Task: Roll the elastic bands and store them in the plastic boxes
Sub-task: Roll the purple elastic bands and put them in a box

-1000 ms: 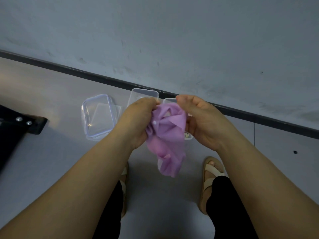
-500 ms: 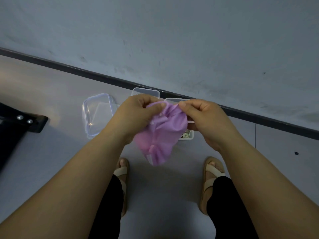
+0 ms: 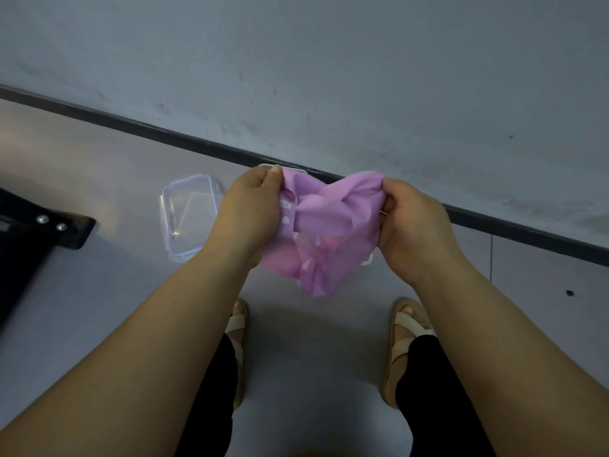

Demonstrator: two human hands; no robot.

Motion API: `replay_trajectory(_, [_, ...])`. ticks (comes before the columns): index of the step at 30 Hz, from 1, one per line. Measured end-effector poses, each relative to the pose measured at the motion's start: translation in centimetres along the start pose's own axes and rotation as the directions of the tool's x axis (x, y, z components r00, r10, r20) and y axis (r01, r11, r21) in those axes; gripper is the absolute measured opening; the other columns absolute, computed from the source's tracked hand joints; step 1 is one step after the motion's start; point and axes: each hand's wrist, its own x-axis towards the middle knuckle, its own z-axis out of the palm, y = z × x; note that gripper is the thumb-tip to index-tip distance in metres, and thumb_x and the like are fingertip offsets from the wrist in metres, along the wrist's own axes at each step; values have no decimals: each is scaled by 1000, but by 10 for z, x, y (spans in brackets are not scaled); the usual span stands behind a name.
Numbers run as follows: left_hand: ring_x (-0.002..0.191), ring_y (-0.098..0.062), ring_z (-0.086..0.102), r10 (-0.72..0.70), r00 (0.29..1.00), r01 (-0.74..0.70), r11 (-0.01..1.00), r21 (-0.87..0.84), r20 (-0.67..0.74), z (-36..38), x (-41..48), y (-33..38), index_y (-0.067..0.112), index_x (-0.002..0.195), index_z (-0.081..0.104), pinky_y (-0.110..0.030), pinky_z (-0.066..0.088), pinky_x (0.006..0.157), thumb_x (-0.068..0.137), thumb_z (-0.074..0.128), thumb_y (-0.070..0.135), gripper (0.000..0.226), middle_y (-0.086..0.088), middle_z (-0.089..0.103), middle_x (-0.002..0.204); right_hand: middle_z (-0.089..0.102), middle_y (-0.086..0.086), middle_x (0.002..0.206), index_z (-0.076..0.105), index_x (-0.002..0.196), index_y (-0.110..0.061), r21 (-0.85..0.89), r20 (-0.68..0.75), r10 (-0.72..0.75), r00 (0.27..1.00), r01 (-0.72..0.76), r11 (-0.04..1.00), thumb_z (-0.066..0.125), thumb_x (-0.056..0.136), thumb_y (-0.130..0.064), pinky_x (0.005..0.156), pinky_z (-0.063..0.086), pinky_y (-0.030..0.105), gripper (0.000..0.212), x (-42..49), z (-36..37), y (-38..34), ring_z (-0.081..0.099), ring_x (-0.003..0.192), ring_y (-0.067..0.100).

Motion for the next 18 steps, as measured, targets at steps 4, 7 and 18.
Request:
replay_trajectory(4, [64,-8,47,53,998,-58,990,132,42,-1,0,0,13,87,64,-21,36,59,98,40,31,31,-1,58,75,66,3,90,65,97,-13,-12,-132,-1,991,0,1000,46,90,-19,63,44,27,22,5,-3,1,60,82,17])
replay_trajectory(7, [59,-12,44,67,995,-81,977,197,77,-3,-1,1,8,86,63,-24,35,57,97,41,33,35,-7,57,74,64,-3,81,60,89,-17,-26,-129,-28,991,25,999,42,93,-16,56,43,24,19,3,-6,-1,59,73,13])
replay_trajectory(18, [59,-11,42,85,994,-100,965,243,73,-27,-6,-7,10,81,63,-23,34,55,97,43,29,31,-3,55,70,59,-8,81,57,83,-18,-296,-71,-107,992,81,952,45,94,-11,55,46,16,17,1,-15,-1,58,66,-1])
